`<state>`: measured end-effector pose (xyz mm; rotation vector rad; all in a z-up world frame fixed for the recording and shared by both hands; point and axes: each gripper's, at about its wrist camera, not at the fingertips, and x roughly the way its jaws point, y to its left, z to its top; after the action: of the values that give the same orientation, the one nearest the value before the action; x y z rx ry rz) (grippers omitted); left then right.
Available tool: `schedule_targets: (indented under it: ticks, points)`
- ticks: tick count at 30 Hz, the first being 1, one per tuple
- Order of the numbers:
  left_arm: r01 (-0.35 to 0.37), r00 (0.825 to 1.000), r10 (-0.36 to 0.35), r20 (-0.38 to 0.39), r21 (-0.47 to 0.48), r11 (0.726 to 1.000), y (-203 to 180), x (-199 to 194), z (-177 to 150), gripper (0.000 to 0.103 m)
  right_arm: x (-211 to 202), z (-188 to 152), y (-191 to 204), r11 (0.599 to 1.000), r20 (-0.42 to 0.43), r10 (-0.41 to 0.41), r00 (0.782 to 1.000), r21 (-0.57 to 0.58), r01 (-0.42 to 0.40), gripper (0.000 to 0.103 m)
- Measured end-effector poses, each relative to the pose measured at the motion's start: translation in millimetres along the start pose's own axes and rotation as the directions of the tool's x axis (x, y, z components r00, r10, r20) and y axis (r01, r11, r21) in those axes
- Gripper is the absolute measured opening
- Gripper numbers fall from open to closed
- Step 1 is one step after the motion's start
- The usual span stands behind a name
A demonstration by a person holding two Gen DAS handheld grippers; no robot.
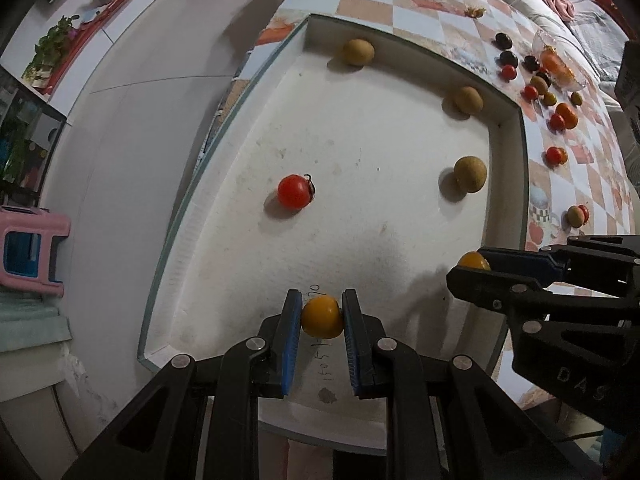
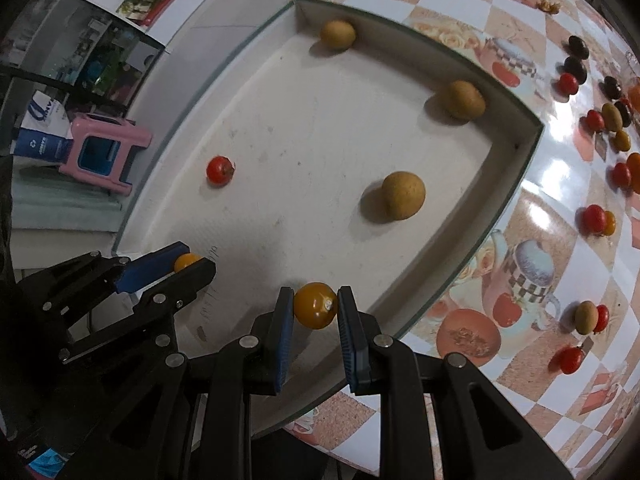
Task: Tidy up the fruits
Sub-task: 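Carry both held orange tomatoes over the white tray, then open both grippers to drop the orange tomatoes into the white tray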
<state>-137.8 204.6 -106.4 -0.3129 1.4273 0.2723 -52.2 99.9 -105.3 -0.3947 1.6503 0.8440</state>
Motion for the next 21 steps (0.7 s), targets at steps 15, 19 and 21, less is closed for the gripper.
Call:
schedule_targets:
  ticks: [15,19,21]
  points:
    - [-0.031,0.999,0.031,-0.027,0.018,0.999,-8,17,0,0.022,23,11,14,1.0,-0.029,-0.023,0.999,0.008,0.023,0.046]
    - [-0.037,0.998,0.038,-0.045,0.011,0.999,-9,23,1,0.028,20,14,12,1.0,-0.017,-0.011,1.0,0.011,0.011,0.056]
    - [-0.047,0.998,0.048,-0.042,0.012,0.999,-10,24,4,0.066,18,16,13,1.0,-0.008,0.002,1.0,0.013,-0.002,0.066]
